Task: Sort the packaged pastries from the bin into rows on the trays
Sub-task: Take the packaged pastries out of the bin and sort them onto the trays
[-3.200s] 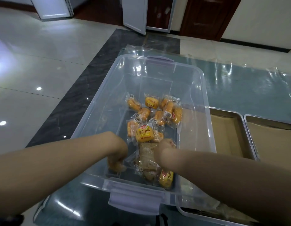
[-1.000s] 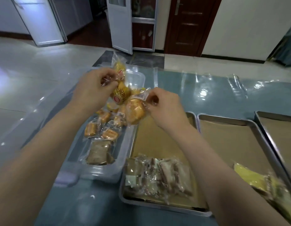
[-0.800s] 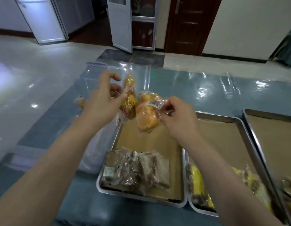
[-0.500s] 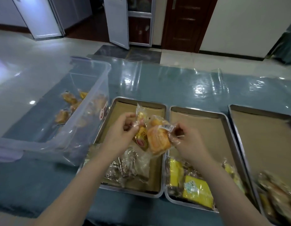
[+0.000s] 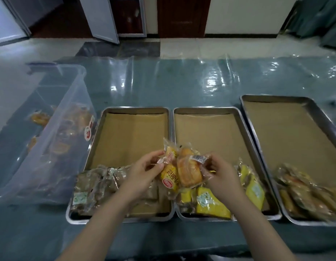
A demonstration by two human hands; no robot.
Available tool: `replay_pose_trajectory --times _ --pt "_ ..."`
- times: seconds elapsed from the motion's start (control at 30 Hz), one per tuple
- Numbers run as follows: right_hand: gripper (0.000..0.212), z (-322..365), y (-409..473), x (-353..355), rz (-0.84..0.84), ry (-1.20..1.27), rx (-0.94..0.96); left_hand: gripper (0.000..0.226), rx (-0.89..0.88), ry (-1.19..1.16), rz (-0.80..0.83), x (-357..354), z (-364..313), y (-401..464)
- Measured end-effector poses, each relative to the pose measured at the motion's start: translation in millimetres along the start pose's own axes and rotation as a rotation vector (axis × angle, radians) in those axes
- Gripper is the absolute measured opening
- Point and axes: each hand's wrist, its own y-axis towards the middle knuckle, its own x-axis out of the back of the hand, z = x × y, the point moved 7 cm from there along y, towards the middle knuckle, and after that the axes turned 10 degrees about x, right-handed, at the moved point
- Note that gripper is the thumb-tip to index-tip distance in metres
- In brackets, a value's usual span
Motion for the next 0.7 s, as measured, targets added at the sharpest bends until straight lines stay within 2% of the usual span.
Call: replay_pose_trajectory --times 0.1,0.27,0.53,0.7 --pt "0.027 -8 -13 17 -0.017 -0.048 0.031 0.039 0.019 0.046 0.048 -26 2 4" --pt "0.027 -42 -21 62 -0.018 -0.036 0.054 0.038 0.0 0.054 0.095 -86 -8 13" --pt "0.041 -109 -26 184 -0.026 -0.082 0.068 0.036 0.009 -0.004 0.113 -225 -25 25" --pt "0.029 -170 -32 262 -0.104 -0.077 0.042 0.037 -0.001 -0.019 0.145 -314 -37 42"
